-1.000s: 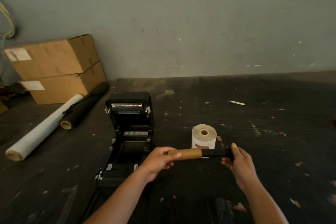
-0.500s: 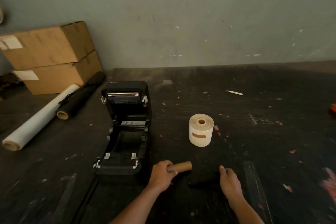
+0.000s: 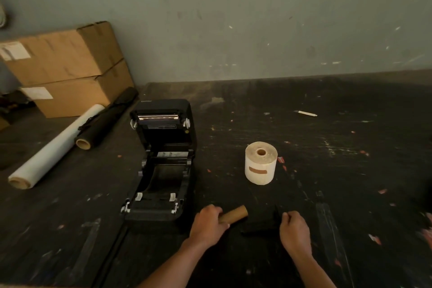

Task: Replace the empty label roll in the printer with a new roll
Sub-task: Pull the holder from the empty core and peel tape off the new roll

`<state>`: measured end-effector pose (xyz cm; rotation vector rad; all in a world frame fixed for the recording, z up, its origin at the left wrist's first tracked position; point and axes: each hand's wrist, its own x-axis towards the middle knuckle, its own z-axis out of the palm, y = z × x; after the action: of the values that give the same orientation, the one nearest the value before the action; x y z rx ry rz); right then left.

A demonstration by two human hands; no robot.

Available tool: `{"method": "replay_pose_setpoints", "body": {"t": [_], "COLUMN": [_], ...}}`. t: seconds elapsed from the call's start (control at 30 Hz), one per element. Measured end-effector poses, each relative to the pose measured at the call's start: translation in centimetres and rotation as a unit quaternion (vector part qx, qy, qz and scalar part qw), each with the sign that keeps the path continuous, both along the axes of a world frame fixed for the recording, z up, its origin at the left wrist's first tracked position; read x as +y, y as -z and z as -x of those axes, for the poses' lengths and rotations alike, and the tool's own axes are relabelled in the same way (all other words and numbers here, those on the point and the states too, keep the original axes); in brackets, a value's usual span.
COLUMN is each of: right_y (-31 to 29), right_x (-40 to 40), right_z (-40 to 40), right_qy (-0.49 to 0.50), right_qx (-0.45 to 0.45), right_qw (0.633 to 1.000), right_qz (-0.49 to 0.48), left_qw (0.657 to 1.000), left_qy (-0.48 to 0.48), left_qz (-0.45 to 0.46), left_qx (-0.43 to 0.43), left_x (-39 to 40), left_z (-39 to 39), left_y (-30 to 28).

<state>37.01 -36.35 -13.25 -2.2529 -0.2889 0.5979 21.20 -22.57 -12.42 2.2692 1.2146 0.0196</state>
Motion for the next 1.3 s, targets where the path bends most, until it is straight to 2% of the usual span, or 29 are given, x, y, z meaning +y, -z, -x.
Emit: {"method": "replay_pose_setpoints", "body": {"t": [0.1,0.27,0.37,0.53,0.73,0.9,1.03,1.3], "right_y": [-0.1,-3.0,-4.7,-4.5,-2.9,-2.1,-1.3,-0.4], "right_x": [0.2,1.4,2.5,4.7,7.0,7.7,7.8,7.8], "right_z": [-0.8,-4.2,-6.2,-7.4,-7.8,-8.0,-8.1,-8.3], "right_qy": [-0.01,-0.061,-0.12,-0.17,-0.177,-0.18,-0.187,-0.183], "right_qx": [-0.033,-0.075,-0.115,-0.093,-0.077,-0.097,-0.104,-0.126], "right_qw": [0.999,0.995,0.985,0.981,0.981,0.977,0.973,0.97], "right_qz": [0.008,-0.037,-0.054,-0.009,-0.021,-0.066,-0.084,-0.096], "left_qw": [1.0,0.999,0.997,0.972,0.951,0.933,0.924,0.917], "left_qy": [-0.005,0.0,0.055,0.194,0.29,0.337,0.349,0.341], "left_qz": [0.017,0.011,-0.028,-0.121,-0.093,-0.067,-0.093,-0.079], "left_qx": [-0.025,-0.051,-0.048,-0.054,0.056,0.106,0.124,0.191], "left_x": [0.5,1.9,3.1,5.1,7.6,8.9,9.7,9.0], "left_z": [-0.9,-3.8,-6.2,-10.7,-15.4,-17.7,-18.7,-19.6], "left_y": [-0.6,-3.1,-5.2,-8.1,-9.3,-8.8,-8.7,-9.4]}}
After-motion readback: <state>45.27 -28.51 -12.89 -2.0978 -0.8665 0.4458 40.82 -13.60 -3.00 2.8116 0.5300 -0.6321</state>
